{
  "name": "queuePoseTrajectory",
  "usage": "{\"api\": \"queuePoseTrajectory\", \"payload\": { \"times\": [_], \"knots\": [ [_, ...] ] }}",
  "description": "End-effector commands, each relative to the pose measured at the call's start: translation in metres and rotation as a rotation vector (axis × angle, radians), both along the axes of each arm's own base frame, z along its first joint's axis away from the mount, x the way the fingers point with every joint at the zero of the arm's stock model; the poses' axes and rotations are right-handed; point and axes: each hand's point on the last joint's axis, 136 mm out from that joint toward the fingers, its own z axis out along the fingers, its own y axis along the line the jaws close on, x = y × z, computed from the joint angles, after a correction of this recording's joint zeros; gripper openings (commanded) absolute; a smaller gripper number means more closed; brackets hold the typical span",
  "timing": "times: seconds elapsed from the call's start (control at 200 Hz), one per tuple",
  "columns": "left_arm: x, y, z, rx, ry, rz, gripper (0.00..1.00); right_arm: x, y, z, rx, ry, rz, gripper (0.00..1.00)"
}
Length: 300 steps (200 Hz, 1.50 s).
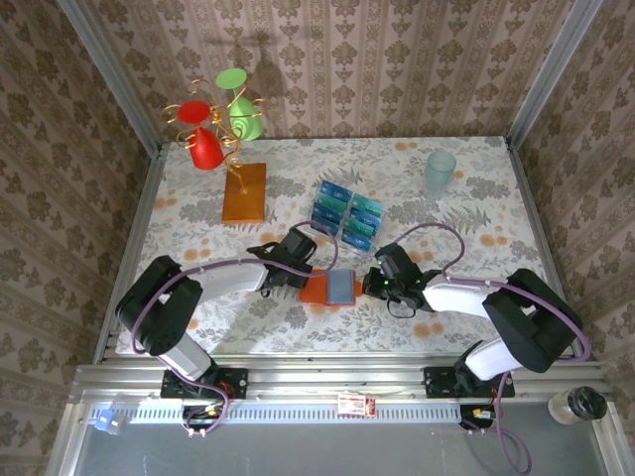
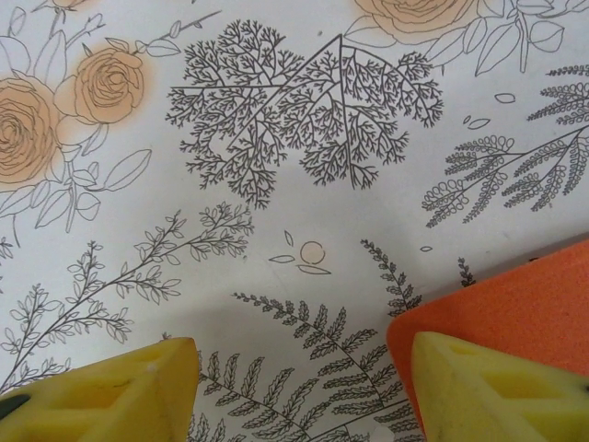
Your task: Put the credit cards into the card holder
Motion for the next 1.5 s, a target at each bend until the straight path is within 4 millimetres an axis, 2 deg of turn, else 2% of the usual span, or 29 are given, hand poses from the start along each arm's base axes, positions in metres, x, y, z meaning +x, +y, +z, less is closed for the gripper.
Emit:
{"api": "queuePoseTrajectory", "payload": {
  "times": [0.0,0.05,0.21,0.335,0.51,0.54,0.635,0.765,0.85,0.98,1.015,1.13,1.255,1.34,1.495],
  "knots": [
    [-0.003,0.003,-0.011,0.014,0.013,0.013,0.64,0.007,0.009,0.010,0.137,-0.004,-0.049,0.00],
    [-0.004,0.002,-0.012,0.016,0.016,0.010,0.64,0.008,0.007,0.009,0.132,-0.001,-0.051,0.00],
    [-0.005,0.002,-0.012,0.019,0.012,0.010,0.63,0.010,0.002,0.013,0.120,-0.003,-0.052,0.19],
    [-0.004,0.002,-0.007,0.015,0.003,0.013,0.64,0.012,-0.001,0.020,0.104,-0.016,-0.043,0.23],
    [-0.002,0.000,-0.002,0.010,-0.006,0.010,0.64,0.012,-0.003,0.026,0.073,-0.020,-0.020,0.33],
    [-0.002,0.000,-0.002,0.010,-0.007,0.010,0.63,0.013,-0.002,0.038,0.086,-0.049,-0.015,0.33],
    [-0.002,-0.001,-0.003,0.011,-0.005,0.008,0.63,0.013,-0.001,0.047,0.081,-0.065,-0.006,0.31],
    [-0.002,-0.001,-0.004,0.015,-0.003,0.010,0.64,0.011,0.008,0.061,0.078,-0.093,0.039,0.17],
    [-0.002,-0.001,-0.004,0.018,-0.003,0.008,0.63,0.010,0.021,0.066,0.088,-0.095,0.081,0.09],
    [-0.003,-0.001,-0.005,0.022,-0.002,0.008,0.63,0.008,0.049,0.072,0.110,-0.099,0.157,0.05],
    [-0.003,-0.001,-0.004,0.021,-0.005,0.009,0.63,0.007,0.057,0.062,0.100,-0.075,0.176,0.05],
    [-0.002,-0.001,-0.003,0.023,-0.006,0.011,0.63,0.006,0.085,0.060,0.129,-0.068,0.239,0.07],
    [-0.002,-0.001,-0.002,0.025,-0.008,0.010,0.63,0.004,0.106,0.051,0.131,-0.049,0.283,0.07],
    [-0.002,-0.001,-0.001,0.025,-0.011,0.010,0.63,0.004,0.114,0.046,0.169,-0.049,0.289,0.00],
    [-0.001,-0.002,0.001,0.020,-0.012,0.009,0.63,0.004,0.120,0.031,0.189,-0.015,0.287,0.00]
  ]
}}
